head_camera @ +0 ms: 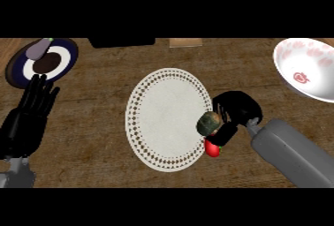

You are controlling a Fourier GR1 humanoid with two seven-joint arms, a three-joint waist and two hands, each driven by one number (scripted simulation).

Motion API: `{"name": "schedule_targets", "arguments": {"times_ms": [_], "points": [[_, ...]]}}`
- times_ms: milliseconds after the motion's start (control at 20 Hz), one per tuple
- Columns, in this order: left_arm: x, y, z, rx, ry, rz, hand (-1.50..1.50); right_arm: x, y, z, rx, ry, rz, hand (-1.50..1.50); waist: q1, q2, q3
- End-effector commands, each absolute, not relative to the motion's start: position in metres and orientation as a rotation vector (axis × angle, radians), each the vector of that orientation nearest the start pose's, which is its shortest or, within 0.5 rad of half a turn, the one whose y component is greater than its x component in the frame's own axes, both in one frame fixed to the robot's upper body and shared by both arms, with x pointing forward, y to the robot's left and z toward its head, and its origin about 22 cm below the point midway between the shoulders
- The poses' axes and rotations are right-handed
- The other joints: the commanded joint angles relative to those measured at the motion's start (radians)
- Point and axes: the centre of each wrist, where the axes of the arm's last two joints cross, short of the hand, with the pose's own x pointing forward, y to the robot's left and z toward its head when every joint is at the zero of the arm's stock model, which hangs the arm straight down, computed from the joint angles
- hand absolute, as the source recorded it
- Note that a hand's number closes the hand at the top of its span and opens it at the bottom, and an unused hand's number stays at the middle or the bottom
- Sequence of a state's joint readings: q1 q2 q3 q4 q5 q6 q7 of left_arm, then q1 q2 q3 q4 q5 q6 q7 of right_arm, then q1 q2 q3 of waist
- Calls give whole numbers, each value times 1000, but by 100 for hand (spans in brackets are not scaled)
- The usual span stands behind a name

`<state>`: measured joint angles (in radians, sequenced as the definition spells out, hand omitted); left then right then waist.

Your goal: Pick the squash from the placemat and place it in the bowl

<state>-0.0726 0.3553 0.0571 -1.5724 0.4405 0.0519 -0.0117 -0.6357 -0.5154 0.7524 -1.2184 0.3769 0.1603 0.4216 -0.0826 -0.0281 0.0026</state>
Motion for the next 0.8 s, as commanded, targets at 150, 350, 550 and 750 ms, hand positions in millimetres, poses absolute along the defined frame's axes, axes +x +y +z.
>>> {"name": "schedule_targets", "arguments": {"times_ms": [150,350,550,750], "points": [[245,324,46,-7,-1670,147,0,309,-301,134,-813,-1348,1412,150,-23,-2,-2],[251,329,48,14,-1675,143,0,295,-360,179,-979,-1414,1277,150,-10,11,-2],[250,318,56,-10,-1682,118,0,283,-392,222,-1106,-1425,1088,150,25,14,-2],[255,312,47,-71,-1688,93,0,272,-449,227,-1153,-1388,976,150,58,25,-2]]}}
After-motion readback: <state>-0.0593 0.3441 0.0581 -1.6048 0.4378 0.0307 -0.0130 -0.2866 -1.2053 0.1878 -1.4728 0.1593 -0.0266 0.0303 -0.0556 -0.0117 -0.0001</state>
